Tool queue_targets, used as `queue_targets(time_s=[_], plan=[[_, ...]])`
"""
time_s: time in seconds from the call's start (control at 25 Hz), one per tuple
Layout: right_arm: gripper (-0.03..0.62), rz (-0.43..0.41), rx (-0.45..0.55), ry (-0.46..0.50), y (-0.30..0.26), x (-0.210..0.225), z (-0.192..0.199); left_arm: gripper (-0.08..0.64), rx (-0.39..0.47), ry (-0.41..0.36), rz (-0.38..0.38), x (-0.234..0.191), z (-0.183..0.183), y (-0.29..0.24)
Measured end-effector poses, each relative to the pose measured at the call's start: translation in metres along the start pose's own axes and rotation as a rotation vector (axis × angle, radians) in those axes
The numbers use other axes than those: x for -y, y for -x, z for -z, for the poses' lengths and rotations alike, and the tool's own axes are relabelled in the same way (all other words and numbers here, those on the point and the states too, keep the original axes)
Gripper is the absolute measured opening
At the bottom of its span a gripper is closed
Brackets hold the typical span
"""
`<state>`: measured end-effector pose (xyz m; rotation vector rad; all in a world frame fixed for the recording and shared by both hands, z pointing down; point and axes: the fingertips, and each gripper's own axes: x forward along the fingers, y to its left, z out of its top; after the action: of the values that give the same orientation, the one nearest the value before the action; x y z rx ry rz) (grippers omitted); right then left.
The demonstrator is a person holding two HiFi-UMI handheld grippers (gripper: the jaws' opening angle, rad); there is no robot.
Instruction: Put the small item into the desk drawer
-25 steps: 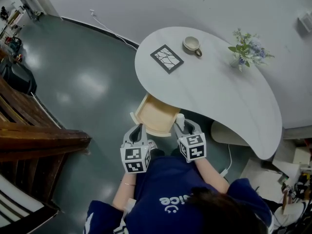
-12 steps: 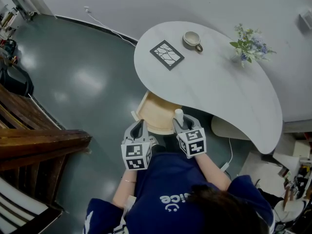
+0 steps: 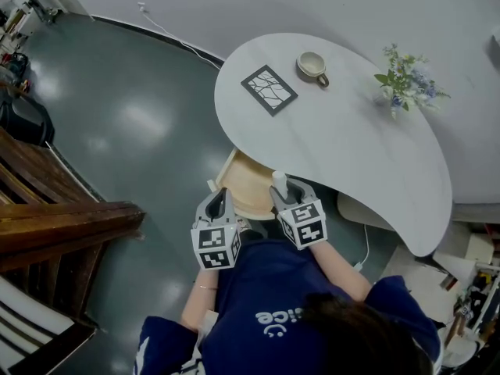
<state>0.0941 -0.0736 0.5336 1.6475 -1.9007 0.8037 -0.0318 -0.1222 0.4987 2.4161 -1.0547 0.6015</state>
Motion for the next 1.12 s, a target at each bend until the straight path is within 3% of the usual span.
queue_targets(time_s=[0.68,1.12], plan=[[0.153,-0.158,-0.139,0.146,-0.061,-0.024,0.000,0.003,-0.017,0.064,-0.118,-0.022,0.000,-0.006],[0.153,-0.211,-0.243,0.238,-0.099,-0.037,0.020,0.003,-0.021,0.097,-0.209,-0.041,0.003,0.005]])
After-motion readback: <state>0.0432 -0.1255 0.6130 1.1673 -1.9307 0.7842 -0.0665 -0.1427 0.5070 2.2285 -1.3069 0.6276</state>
